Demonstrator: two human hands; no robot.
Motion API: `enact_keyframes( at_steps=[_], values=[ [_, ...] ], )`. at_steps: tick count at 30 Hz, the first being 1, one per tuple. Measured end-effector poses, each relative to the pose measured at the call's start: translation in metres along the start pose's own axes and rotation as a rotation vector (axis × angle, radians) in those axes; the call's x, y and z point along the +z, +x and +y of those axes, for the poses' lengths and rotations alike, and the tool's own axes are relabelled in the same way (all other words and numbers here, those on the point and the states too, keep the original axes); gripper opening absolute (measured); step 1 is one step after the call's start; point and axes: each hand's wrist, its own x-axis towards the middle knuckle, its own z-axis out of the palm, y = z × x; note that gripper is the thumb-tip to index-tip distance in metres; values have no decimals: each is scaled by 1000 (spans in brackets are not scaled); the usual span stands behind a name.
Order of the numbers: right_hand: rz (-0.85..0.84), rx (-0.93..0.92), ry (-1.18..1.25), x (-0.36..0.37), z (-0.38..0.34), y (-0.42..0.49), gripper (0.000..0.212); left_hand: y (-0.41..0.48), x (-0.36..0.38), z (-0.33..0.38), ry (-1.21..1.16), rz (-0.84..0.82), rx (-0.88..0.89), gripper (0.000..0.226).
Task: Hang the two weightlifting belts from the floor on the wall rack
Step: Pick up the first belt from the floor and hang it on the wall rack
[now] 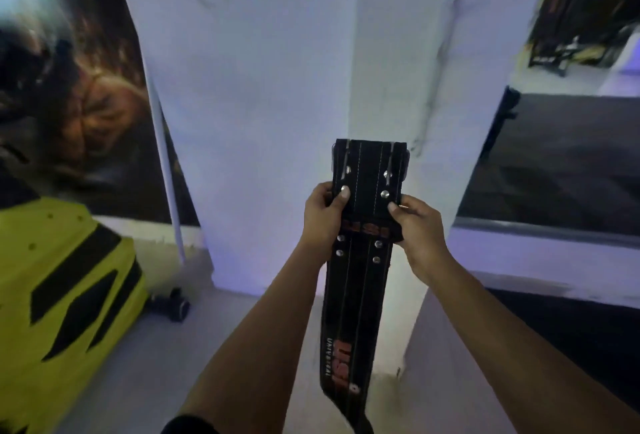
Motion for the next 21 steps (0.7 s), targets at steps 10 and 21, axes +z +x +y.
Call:
enact_keyframes(
  at_steps=[10, 21],
  values=[
    [-26, -367, 84, -77, -162, 23, 43, 18, 129, 174, -87, -90, 342, 7],
    [82, -510, 342, -112, -267, 69, 35, 46, 180, 246, 6, -291, 467, 24]
  ],
)
